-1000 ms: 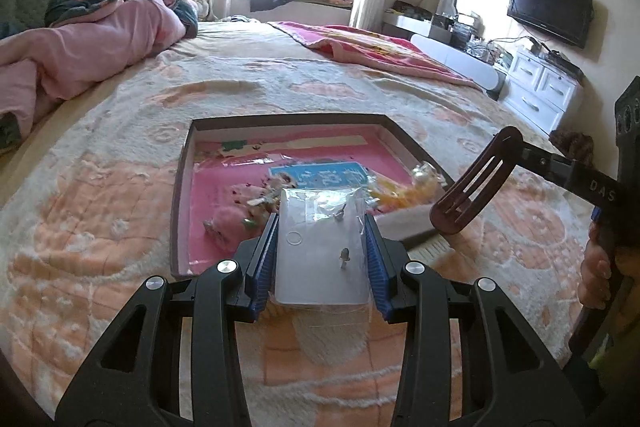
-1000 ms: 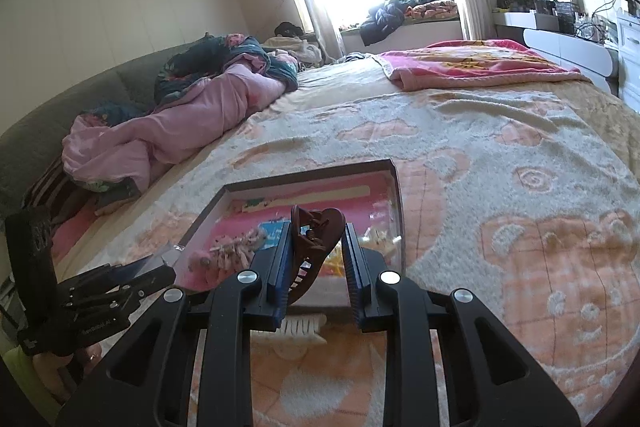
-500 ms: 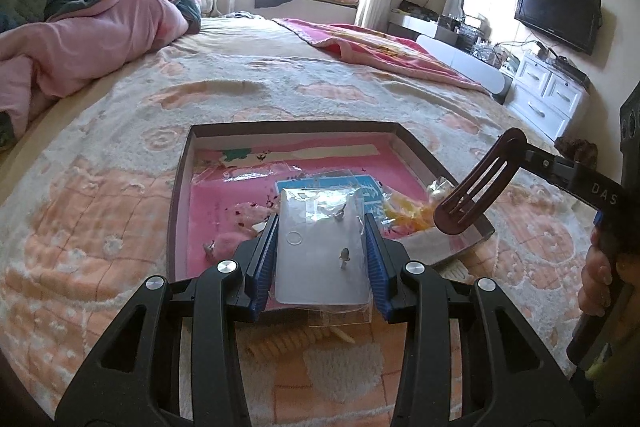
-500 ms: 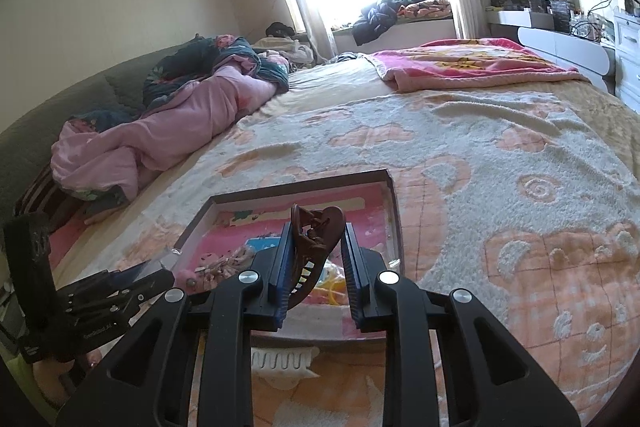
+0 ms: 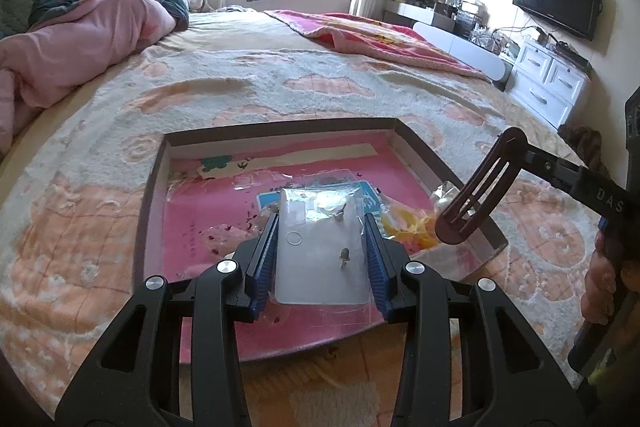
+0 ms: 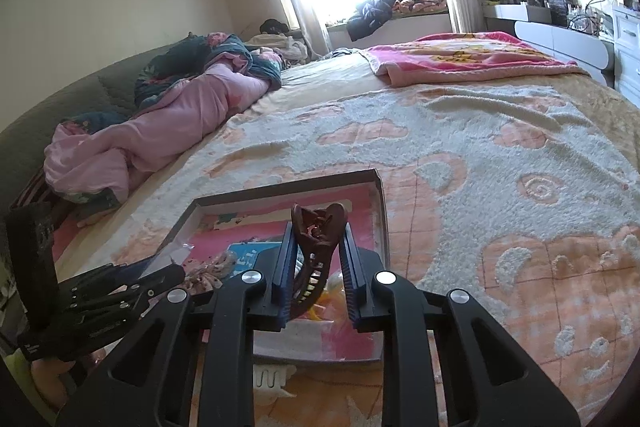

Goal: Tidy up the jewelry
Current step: 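Carry the earring card with the left tool into the tray while the right tool carries the brown clip, then open the left tool to release the card in the tray while the right tool drops the brown clip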

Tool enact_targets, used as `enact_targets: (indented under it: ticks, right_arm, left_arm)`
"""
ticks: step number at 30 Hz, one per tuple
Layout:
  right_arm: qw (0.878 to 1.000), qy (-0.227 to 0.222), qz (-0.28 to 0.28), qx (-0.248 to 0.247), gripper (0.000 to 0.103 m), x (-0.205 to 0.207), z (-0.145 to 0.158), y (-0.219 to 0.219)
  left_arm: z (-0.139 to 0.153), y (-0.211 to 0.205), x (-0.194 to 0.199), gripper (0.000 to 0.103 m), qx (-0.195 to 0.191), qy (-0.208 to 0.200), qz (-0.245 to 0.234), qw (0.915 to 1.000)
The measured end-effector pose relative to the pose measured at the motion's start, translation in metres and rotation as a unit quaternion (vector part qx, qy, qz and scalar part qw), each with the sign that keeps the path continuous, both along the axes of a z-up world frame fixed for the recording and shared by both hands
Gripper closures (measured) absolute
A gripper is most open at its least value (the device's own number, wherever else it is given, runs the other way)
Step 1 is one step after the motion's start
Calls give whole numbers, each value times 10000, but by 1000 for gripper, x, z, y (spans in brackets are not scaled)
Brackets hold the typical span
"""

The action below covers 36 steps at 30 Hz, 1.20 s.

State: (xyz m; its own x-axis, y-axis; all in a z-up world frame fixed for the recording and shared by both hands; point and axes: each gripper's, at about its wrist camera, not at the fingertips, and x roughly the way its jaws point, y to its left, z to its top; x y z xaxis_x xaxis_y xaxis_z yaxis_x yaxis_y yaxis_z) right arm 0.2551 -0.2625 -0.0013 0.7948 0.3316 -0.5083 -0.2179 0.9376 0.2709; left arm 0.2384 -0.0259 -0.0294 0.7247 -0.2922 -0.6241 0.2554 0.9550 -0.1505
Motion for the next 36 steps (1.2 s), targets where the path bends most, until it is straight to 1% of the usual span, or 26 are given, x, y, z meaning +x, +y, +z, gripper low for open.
enact_targets:
  ticks: [6, 8, 13, 15, 17, 19, 22, 28, 29, 31, 32, 34, 36]
  right_arm:
    - [9996, 192, 30, 207, 83, 16, -15, 1]
    - [9990, 246, 77, 352, 83, 20, -20, 1]
    - [9944, 514, 233, 899, 83, 33, -38, -2]
    - [9934, 617, 243, 940, 83, 35, -45, -1]
    - [9936, 690, 295, 840, 83, 37, -50, 3]
    - [9947, 757, 309, 626, 83, 38, -54, 9]
    - [9962, 746, 312, 337, 82, 37, -54, 18]
    - [9960, 833, 211, -228, 75, 37, -58, 26]
    - [9959, 834, 194, -303, 73, 37, -58, 27]
    - [9952, 823, 136, -516, 65, 35, -58, 28]
    - [9948, 816, 96, -608, 58, 34, -58, 29]
    - [9945, 801, 74, -669, 57, 34, -58, 28]
    - [9938, 787, 12, -780, 52, 33, -58, 28]
  left_arm:
    - [-11, -5, 13, 71, 45, 146, 2, 9999]
    - [-14, -5, 16, 71, 44, 184, 10, 9998]
    - [-21, -7, 24, 71, 94, 258, 69, 9996]
    - [-23, -7, 26, 71, 92, 289, 98, 9995]
    - [-26, -7, 28, 71, 95, 323, 122, 9994]
    - [-28, -6, 30, 70, 100, 341, 152, 9993]
    - [-31, -5, 32, 70, 68, 384, 213, 9990]
    - [-34, -3, 33, 70, 73, 420, 273, 9987]
    - [-34, -3, 32, 70, 88, 421, 286, 9987]
    - [-35, -3, 32, 70, 88, 435, 293, 9986]
    - [-35, -3, 32, 70, 90, 440, 296, 9986]
    - [-35, -2, 32, 70, 96, 439, 312, 9985]
    - [-34, -3, 30, 69, 94, 440, 329, 9984]
